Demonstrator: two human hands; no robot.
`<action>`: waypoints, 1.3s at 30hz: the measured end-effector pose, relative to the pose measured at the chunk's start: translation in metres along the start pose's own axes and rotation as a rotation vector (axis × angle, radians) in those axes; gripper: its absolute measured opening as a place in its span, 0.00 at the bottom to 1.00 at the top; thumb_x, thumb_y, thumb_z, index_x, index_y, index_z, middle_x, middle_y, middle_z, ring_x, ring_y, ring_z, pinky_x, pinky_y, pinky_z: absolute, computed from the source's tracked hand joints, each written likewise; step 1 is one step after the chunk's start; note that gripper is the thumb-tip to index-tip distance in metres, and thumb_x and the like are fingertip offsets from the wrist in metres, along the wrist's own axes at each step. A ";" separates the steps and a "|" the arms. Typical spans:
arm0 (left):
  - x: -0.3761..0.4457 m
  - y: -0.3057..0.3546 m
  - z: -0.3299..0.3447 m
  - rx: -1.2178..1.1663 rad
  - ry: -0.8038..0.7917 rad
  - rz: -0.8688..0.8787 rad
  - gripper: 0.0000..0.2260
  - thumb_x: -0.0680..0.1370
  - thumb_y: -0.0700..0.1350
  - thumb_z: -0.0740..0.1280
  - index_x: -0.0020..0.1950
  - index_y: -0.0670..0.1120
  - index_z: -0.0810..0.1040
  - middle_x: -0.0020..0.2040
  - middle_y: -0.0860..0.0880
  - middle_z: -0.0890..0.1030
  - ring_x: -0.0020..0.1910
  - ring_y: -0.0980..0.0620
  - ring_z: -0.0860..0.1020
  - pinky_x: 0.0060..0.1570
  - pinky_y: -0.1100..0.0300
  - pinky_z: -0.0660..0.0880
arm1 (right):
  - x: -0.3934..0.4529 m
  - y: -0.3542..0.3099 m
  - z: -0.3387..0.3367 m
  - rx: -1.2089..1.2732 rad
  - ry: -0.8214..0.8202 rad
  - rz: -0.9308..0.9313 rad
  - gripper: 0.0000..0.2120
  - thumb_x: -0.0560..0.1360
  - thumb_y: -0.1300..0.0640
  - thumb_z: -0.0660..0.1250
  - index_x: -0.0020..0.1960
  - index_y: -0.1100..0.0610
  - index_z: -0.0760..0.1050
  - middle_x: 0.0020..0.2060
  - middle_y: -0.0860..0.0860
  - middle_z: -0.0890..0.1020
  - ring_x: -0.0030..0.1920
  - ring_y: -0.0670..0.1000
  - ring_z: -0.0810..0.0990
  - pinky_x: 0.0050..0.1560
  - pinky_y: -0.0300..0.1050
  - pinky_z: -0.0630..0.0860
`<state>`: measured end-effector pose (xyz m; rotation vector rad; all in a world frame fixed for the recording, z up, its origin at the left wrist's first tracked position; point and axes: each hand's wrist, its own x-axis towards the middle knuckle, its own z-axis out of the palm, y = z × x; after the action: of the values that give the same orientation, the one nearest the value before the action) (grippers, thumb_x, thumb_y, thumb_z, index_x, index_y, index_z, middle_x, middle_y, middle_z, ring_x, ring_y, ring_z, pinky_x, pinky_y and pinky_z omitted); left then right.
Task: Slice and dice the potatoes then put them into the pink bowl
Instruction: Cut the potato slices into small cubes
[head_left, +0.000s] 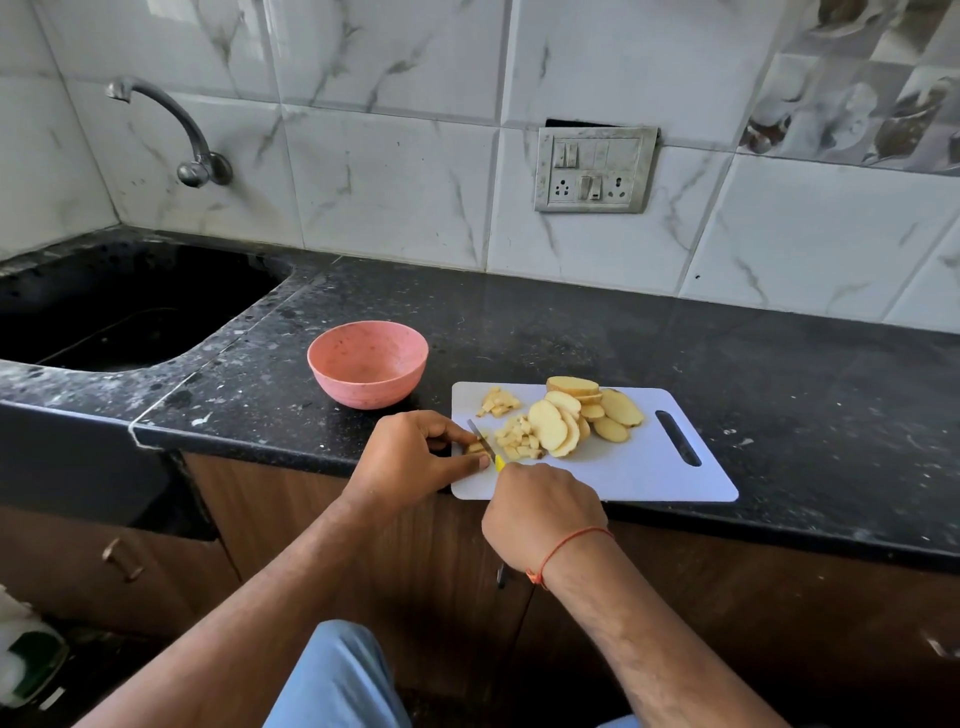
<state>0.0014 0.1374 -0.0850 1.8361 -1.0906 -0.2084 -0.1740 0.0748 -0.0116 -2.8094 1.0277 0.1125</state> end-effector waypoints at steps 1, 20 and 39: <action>0.000 0.000 0.001 0.000 0.005 -0.001 0.12 0.69 0.57 0.84 0.49 0.57 0.90 0.48 0.64 0.86 0.50 0.63 0.84 0.54 0.56 0.84 | -0.002 0.001 -0.001 -0.007 -0.006 -0.004 0.12 0.82 0.51 0.60 0.62 0.55 0.76 0.42 0.50 0.74 0.44 0.52 0.75 0.41 0.47 0.71; -0.001 0.001 0.001 -0.010 0.002 0.017 0.13 0.69 0.55 0.83 0.52 0.56 0.90 0.50 0.63 0.86 0.51 0.64 0.84 0.54 0.60 0.83 | -0.017 0.013 0.002 0.027 -0.068 0.004 0.10 0.82 0.53 0.58 0.59 0.54 0.76 0.41 0.50 0.75 0.46 0.52 0.78 0.44 0.47 0.77; 0.002 -0.003 -0.003 -0.042 -0.048 -0.010 0.16 0.68 0.58 0.83 0.53 0.57 0.89 0.53 0.62 0.86 0.54 0.64 0.83 0.55 0.67 0.81 | -0.042 0.048 0.017 0.165 0.055 0.031 0.12 0.86 0.49 0.52 0.49 0.51 0.70 0.39 0.47 0.76 0.42 0.50 0.78 0.41 0.47 0.74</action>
<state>0.0055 0.1385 -0.0851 1.8072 -1.1028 -0.2810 -0.2369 0.0680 -0.0290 -2.6619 1.0414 -0.0447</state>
